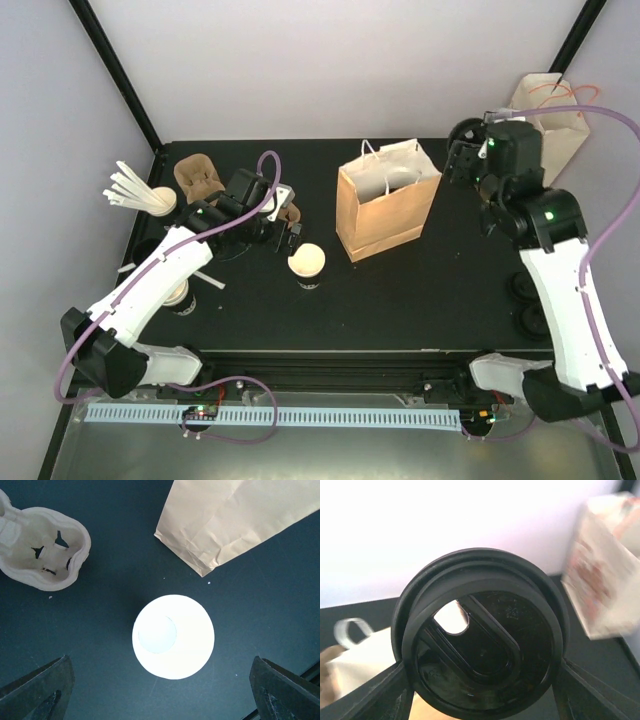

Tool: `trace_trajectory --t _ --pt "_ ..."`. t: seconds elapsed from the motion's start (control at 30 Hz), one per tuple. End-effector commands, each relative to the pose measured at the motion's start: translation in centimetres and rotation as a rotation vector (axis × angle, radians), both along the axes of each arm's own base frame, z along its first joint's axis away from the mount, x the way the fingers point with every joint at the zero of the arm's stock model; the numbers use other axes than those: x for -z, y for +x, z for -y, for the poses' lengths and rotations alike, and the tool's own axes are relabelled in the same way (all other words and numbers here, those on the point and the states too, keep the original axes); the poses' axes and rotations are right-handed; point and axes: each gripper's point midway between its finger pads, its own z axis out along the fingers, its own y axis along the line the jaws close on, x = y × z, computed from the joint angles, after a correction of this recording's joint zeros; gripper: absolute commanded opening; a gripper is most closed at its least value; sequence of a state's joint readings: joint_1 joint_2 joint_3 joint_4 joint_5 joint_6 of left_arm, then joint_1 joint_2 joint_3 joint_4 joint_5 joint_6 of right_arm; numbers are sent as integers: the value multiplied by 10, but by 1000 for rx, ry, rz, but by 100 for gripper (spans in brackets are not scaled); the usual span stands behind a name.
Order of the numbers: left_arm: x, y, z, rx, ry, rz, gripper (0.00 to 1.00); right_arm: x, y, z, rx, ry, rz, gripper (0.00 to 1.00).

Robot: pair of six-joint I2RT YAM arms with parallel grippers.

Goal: Pack the takeout coffee

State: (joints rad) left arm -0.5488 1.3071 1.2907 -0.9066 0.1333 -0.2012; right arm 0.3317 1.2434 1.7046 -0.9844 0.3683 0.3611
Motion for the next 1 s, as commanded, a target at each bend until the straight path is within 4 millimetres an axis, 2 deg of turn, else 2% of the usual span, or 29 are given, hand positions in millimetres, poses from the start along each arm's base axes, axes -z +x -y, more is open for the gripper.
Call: trace_trajectory --t 0.0,0.07,0.1,0.17,0.23,0.3,0.43,0.5,0.6,0.73,0.97 --pt "-11 0 -1 -8 -19 5 99 -65 -17 -66 -440 4 233 73" --pt "-11 1 -1 -11 -19 4 99 -69 -23 -90 -542 20 249 72" --pt "-10 1 -1 -14 -20 3 99 -64 -24 -102 -581 26 232 72" --pt "-9 2 -3 -30 -12 0 99 -48 -25 -133 -668 25 181 71" --pt "-6 6 -15 -98 18 -11 99 -30 -30 -166 -748 -3 130 72" --pt "0 10 -36 -187 19 -44 99 -6 -35 -197 -818 -59 78 72" --pt "14 9 -76 -342 -129 -138 99 63 -47 -246 -942 -225 -62 73" --pt "14 8 -81 -355 -146 -142 98 97 -51 -263 -1002 -294 -144 74" --pt "7 9 -80 -346 -163 -115 98 132 -55 -280 -1060 -355 -246 74" --pt "5 14 -81 -345 -229 -102 98 168 -51 -290 -1061 -374 -344 74" --pt "8 13 -51 -207 -430 -170 97 225 -60 -299 -1074 -354 -561 76"
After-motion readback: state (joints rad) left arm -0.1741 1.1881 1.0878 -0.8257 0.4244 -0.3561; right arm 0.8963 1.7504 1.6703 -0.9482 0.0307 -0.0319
